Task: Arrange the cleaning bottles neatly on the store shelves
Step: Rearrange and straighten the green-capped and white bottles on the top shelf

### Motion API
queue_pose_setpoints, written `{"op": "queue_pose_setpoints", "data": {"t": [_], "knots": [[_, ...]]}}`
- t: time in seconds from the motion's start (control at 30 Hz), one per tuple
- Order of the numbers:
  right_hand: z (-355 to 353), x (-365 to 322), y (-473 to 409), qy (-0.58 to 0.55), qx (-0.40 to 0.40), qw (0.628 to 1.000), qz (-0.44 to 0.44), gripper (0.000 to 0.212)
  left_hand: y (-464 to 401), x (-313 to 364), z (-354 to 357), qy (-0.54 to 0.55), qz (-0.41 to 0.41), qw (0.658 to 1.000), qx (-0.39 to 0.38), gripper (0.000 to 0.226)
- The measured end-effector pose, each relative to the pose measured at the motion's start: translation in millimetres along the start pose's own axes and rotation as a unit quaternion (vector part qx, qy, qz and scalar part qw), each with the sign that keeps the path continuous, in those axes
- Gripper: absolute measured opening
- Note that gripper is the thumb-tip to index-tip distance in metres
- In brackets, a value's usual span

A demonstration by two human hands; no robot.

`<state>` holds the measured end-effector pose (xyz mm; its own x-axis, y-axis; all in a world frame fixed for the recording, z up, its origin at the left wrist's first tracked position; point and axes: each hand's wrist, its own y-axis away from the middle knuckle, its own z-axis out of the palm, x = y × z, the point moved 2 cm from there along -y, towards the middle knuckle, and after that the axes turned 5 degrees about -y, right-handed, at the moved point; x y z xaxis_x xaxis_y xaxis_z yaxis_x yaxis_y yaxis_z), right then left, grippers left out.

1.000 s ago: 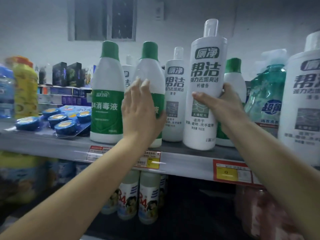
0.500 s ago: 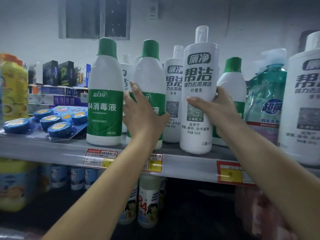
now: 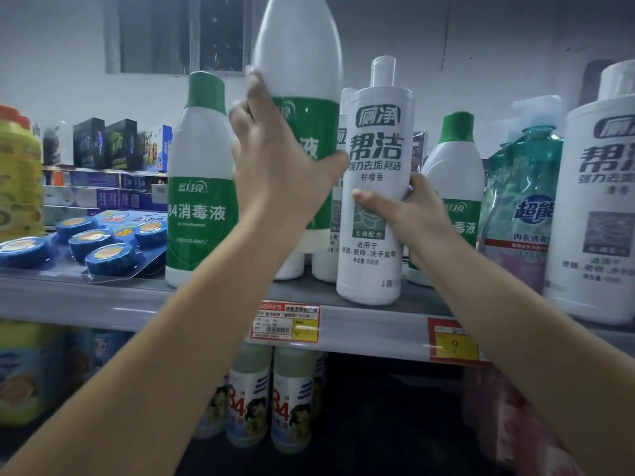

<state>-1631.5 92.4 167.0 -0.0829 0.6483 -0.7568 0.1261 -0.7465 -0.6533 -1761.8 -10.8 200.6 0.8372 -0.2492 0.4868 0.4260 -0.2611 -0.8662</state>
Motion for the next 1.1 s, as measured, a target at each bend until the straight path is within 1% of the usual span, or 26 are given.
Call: {"op": "queue_pose_setpoints", "data": {"t": [0.07,0.17,0.4,0.47,0.53,0.6,0.67,0.7,0.77,0.83,0.9,0.93,1.03,1.1], "knots": [[9,-2,1,-0.001,-0.011,1.000,0.000,0.076,-7,6,-9,0.006,0.010,1.000,-0.002,0.109],[26,-5,3,-0.012,-0.027,1.000,0.002,0.066,-15,8,-20,0.000,0.017,1.000,-0.005,0.108],[60,-7,4,-0.032,-0.049,0.998,-0.003,0.057,-18,-2,-33,-0.019,0.009,1.000,-0.005,0.105],[62,-6,3,-0.042,-0.063,0.997,-0.011,0.050,-16,-4,-34,-0.021,0.014,1.000,-0.006,0.105],[60,-7,5,-0.042,-0.087,0.995,-0.025,0.034,-14,-3,-33,-0.025,0.020,0.999,-0.011,0.104],[57,-6,5,-0.039,-0.115,0.992,-0.035,0.030,-13,1,-28,-0.024,0.028,0.999,-0.023,0.103],[53,-6,6,-0.029,-0.126,0.991,-0.029,0.025,-10,7,-22,-0.012,0.035,0.999,-0.038,0.103],[49,-7,7,-0.022,-0.124,0.992,-0.022,0.024,-8,10,-19,-0.004,0.038,0.998,-0.043,0.103],[38,-10,7,-0.004,-0.114,0.993,-0.011,0.038,-3,17,-12,0.008,0.044,0.998,-0.051,0.103],[24,-13,9,0.011,-0.091,0.995,-0.024,0.054,2,24,-5,0.016,0.049,0.997,-0.058,0.105],[6,-19,13,0.019,-0.062,0.997,-0.049,0.059,9,33,2,0.025,0.057,0.996,-0.064,0.107],[-3,-23,16,0.017,-0.047,0.997,-0.058,0.054,13,38,6,0.033,0.062,0.995,-0.067,0.108],[-33,-32,24,0.004,-0.016,0.998,-0.064,0.029,30,53,24,0.055,0.073,0.993,-0.080,0.110],[-52,-37,30,-0.002,0.002,0.998,-0.061,0.022,41,63,40,0.082,0.069,0.991,-0.086,0.107]]}}
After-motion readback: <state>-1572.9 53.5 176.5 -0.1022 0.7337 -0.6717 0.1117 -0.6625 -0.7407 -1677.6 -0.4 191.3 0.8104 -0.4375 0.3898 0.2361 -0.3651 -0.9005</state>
